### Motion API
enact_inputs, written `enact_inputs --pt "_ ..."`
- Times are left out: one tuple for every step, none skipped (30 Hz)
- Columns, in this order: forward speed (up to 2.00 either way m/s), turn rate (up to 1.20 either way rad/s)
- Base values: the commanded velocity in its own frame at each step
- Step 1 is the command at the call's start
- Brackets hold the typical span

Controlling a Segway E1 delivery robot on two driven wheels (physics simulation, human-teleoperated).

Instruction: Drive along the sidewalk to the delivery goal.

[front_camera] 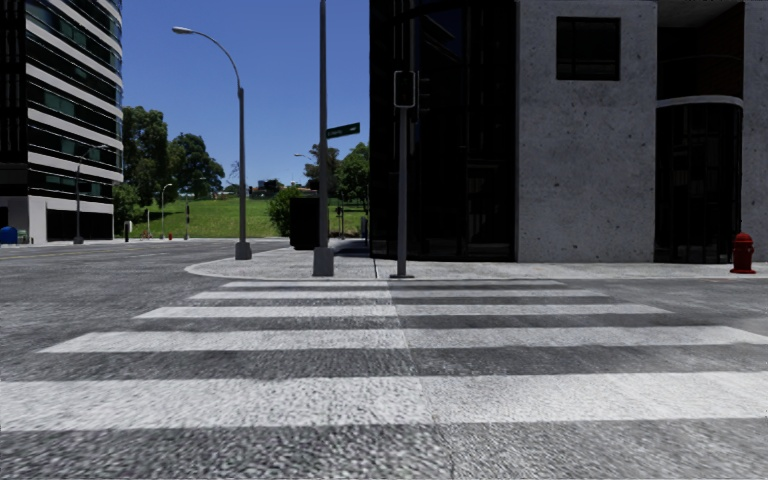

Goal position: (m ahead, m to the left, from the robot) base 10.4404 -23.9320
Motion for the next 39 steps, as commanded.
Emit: enact_inputs --pt "1.48 0.00" --pt "1.48 0.00" --pt "1.48 0.00" --pt "1.48 0.00" --pt "1.48 0.00" --pt "1.48 0.00" --pt "1.48 0.00" --pt "1.48 0.00" --pt "1.49 0.00" --pt "1.49 0.00" --pt "1.50 0.00" --pt "1.50 0.00" --pt "1.51 -0.05" --pt "1.51 -0.13" --pt "1.51 -0.22" --pt "1.51 -0.29" --pt "1.51 -0.37" --pt "1.51 -0.51" --pt "1.51 -0.51" --pt "1.51 -0.75" --pt "1.51 -0.88" --pt "1.51 -0.92" --pt "1.51 -0.94" --pt "1.51 -0.94" --pt "1.51 -0.95" --pt "1.51 -0.95" --pt "1.51 -0.96" --pt "1.51 -0.95" --pt "1.51 -0.12" --pt "1.51 -0.05" --pt "1.51 -0.03" --pt "1.51 -0.03" --pt "1.51 -0.03" --pt "1.51 -0.02" --pt "1.51 -0.01" --pt "1.51 -0.01" --pt "1.51 0.00" --pt "1.51 0.00" --pt "1.51 0.00"
